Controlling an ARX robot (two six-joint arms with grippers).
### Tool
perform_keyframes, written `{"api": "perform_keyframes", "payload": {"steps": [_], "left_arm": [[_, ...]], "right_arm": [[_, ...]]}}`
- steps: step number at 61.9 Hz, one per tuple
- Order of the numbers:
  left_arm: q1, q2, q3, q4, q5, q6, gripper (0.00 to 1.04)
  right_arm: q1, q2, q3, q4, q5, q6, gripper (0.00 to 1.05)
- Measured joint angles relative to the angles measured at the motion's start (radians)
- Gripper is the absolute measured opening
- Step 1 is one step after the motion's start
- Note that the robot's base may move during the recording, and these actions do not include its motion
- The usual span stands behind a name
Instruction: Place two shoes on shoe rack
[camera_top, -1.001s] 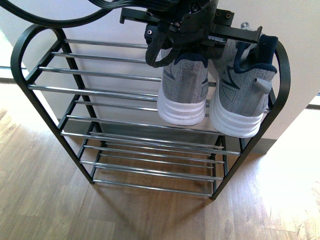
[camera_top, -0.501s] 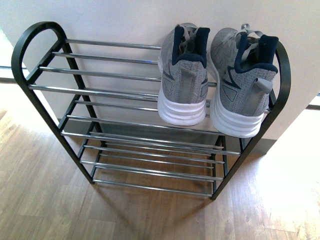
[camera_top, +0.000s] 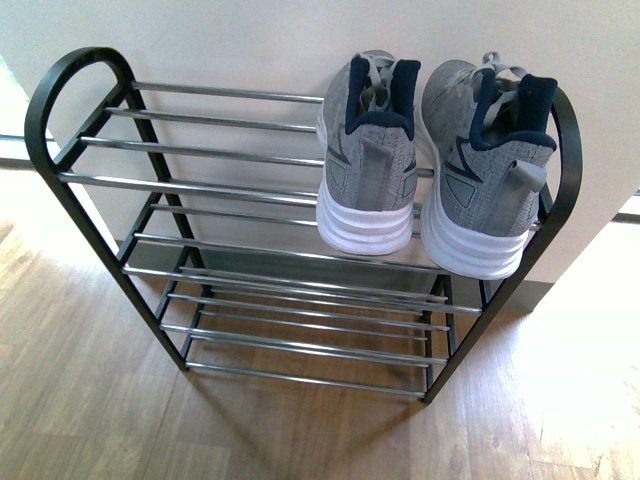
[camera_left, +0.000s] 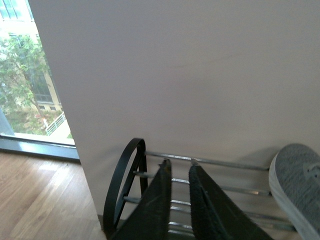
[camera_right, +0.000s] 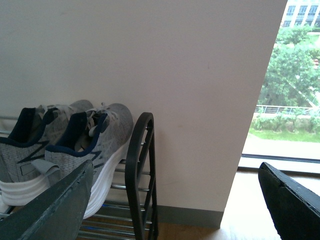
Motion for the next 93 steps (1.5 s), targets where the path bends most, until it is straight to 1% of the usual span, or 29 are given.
{"api": "perform_keyframes", "payload": {"steps": [2, 15, 29, 40, 45, 50, 51, 52, 55, 59, 93], "left_arm": [[0.015, -0.024, -0.026, 0.000, 0.013, 0.000, 0.01], [0.109, -0.180, -0.157, -0.015, 0.099, 0.004, 0.01], [0.185, -0.338, -0.253, -0.084, 0.171, 0.004, 0.01], [0.227, -0.454, -0.301, -0.151, 0.215, 0.004, 0.01], [0.245, -0.468, -0.340, -0.113, 0.231, 0.004, 0.01], [0.261, -0.511, -0.362, -0.154, 0.246, 0.004, 0.01], [0.267, -0.519, -0.364, -0.162, 0.257, 0.004, 0.01], [0.284, -0.536, -0.367, -0.177, 0.291, 0.004, 0.01], [0.323, -0.579, -0.372, -0.212, 0.327, 0.006, 0.01], [0.346, -0.628, -0.375, -0.251, 0.326, 0.006, 0.01], [0.351, -0.956, -0.375, -0.555, 0.336, 0.006, 0.01]], "right_arm": [[0.000, 0.000, 0.000, 0.000, 0.000, 0.000, 0.96], [0.000, 0.000, 0.000, 0.000, 0.000, 0.000, 0.96], [0.000, 0.000, 0.000, 0.000, 0.000, 0.000, 0.96], [0.000, 0.000, 0.000, 0.000, 0.000, 0.000, 0.96], [0.000, 0.000, 0.000, 0.000, 0.000, 0.000, 0.96], [0.000, 0.000, 0.000, 0.000, 0.000, 0.000, 0.96], [0.000, 0.000, 0.000, 0.000, 0.000, 0.000, 0.96], [0.000, 0.000, 0.000, 0.000, 0.000, 0.000, 0.96], [0.000, 0.000, 0.000, 0.000, 0.000, 0.000, 0.96], [0.000, 0.000, 0.000, 0.000, 0.001, 0.000, 0.96], [0.000, 0.000, 0.000, 0.000, 0.000, 0.000, 0.96]]}}
